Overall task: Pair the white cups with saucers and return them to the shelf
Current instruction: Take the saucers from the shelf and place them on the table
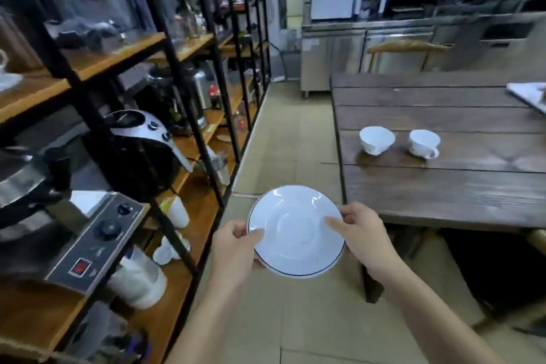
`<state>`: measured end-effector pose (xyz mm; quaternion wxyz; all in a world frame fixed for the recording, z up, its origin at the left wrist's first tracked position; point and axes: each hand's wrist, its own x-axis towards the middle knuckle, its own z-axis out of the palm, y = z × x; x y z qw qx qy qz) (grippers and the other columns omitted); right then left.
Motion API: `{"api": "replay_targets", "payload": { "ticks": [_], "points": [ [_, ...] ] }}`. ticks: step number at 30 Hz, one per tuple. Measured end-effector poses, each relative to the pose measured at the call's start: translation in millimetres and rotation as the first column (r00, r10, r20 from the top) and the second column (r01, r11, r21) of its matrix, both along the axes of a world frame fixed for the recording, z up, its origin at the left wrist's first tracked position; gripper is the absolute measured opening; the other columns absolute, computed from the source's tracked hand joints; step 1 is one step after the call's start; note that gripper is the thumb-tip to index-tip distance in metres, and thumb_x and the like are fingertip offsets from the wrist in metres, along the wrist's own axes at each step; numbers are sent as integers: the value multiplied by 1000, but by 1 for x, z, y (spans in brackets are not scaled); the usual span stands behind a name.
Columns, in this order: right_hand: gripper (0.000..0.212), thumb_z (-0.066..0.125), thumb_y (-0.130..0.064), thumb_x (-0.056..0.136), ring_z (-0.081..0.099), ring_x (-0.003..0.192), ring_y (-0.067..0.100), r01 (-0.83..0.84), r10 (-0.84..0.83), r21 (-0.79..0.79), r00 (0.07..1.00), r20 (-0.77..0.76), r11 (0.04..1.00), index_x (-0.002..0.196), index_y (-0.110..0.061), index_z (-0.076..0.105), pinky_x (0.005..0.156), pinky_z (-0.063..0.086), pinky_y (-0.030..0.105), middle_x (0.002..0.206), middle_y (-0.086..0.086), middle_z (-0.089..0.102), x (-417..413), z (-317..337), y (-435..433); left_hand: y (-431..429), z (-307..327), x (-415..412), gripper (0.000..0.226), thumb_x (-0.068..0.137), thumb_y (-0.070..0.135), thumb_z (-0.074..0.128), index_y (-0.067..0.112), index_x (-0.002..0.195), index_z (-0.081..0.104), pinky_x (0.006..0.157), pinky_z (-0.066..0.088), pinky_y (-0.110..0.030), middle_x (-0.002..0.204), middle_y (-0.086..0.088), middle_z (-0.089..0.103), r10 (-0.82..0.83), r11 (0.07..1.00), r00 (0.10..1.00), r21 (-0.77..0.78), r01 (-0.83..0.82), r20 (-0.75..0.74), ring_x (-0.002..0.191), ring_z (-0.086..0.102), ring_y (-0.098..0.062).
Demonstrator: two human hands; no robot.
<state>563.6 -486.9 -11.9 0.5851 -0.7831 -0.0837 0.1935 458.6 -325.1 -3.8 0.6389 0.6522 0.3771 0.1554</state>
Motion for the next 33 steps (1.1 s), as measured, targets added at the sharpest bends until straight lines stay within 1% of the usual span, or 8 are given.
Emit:
{"api": "replay_targets", "payload": {
  "ticks": [5,7,13,16,21,24,29,33],
  "points": [
    [10,64,-17,80,52,56,17,222,-221,-49,975,36,974,86,-11,58,40,37,21,81,5,63,59,-10,-60,-38,-10,90,11,82,1,61,2,93,62,57,57,-40,91,-18,68,-208,976,978,-62,207,2,63,63,-28],
    [11,66,-18,79,53,58,20,291,-287,-69,956,59,954,81,-12,57,47,38,26,81,8,64,84,-15,-80,-52,-15,126,15,82,1,61,2,96,63,53,59,-37,93,-17,69,-278,957,961,-82,277,3,65,66,-27],
    [11,65,-17,80,60,69,27,417,-415,-132,909,45,899,82,-11,57,54,51,36,85,12,66,156,-27,-125,-94,-28,222,8,83,-1,59,6,81,57,51,58,-39,83,-13,63,-389,914,921,-132,384,-13,61,61,-26],
    [10,65,-16,80,54,64,24,440,-437,-147,898,51,886,79,-11,56,51,40,28,82,12,63,189,-37,-141,-110,-40,259,6,83,0,59,5,82,56,48,57,-34,86,-13,62,-397,909,917,-155,387,-41,67,62,-25],
    [10,64,-15,81,55,60,23,419,-428,-195,904,0,887,77,-14,55,54,44,33,76,8,62,231,-65,-159,-130,-60,300,9,84,2,60,8,80,55,47,56,-31,84,-10,61,-382,918,919,-156,365,-101,72,61,-24],
    [11,64,-17,82,49,53,18,365,-383,-230,923,-34,902,76,-14,55,49,37,28,70,4,59,264,-82,-168,-141,-70,322,10,84,2,60,9,79,56,53,58,-34,83,-7,61,-342,934,931,-158,321,-130,73,61,-24],
    [10,64,-21,80,58,69,25,239,-261,-258,964,-53,936,81,-15,57,54,41,30,85,10,67,310,-99,-178,-161,-88,347,5,86,0,59,5,89,59,55,57,-35,78,-5,59,-185,972,968,-177,154,-171,68,60,-20],
    [14,64,-17,81,57,63,25,133,-167,-272,980,-107,953,87,-6,57,51,44,33,87,17,66,338,-106,-185,-178,-99,359,7,85,-1,59,6,86,60,56,57,-34,77,-2,59,-96,985,977,-161,65,-190,67,58,-16]
  ]
}}
